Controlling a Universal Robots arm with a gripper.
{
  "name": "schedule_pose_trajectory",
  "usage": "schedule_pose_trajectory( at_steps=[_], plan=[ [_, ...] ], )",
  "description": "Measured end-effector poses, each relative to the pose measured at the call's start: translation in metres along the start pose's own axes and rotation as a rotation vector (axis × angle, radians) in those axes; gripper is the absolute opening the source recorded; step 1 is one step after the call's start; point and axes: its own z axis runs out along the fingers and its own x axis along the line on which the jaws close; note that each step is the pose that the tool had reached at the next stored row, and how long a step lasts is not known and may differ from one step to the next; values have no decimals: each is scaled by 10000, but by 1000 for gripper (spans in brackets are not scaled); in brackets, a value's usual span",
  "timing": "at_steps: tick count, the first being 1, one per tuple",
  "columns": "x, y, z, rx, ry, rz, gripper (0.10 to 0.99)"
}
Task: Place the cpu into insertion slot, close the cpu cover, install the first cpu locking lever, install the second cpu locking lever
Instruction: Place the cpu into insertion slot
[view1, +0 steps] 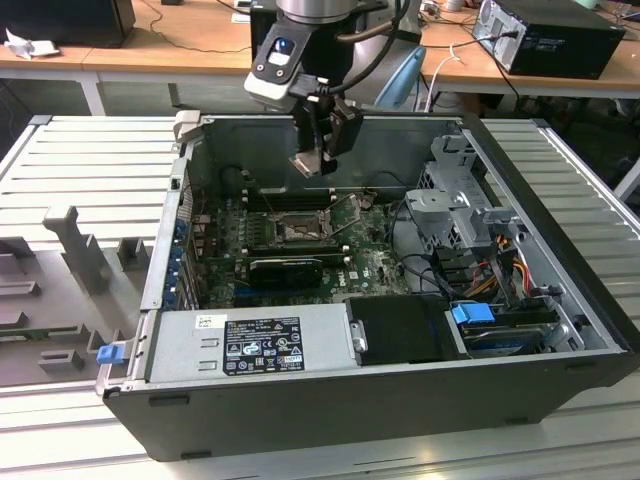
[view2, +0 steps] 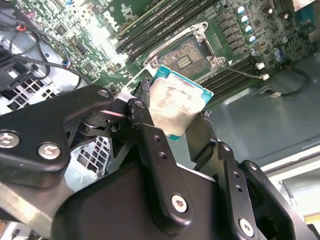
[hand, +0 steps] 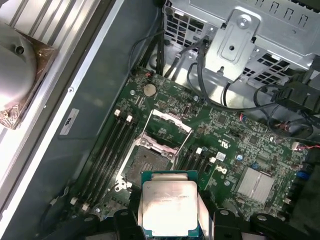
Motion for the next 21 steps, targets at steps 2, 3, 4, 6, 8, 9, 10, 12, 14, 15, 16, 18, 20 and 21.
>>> schedule_pose_trajectory(
  at_steps=[2,3,4,6,8,9,10,12,14,15,16,18,20,21],
  plan=[
    [0,1,1,-4,-24,270,525],
    [-1,2,2,-9,-41,465,525],
    [-1,2,2,-12,-53,602,525],
    [-1,2,4,-16,-72,811,525],
    [-1,2,6,-20,-91,1026,525],
    [-1,2,7,-23,-107,1206,525],
    [-1,1,9,-27,-124,1406,525],
    [-1,1,10,-31,-142,1596,525],
    [-1,1,12,-35,-162,1814,525],
    [-1,1,13,-37,-171,1908,525],
    [-1,1,14,-38,-180,2010,525],
    [-1,1,15,-42,-198,2212,525],
    [-1,0,17,-46,-215,2416,525],
    [-1,1,18,-49,-227,2543,525]
  ],
)
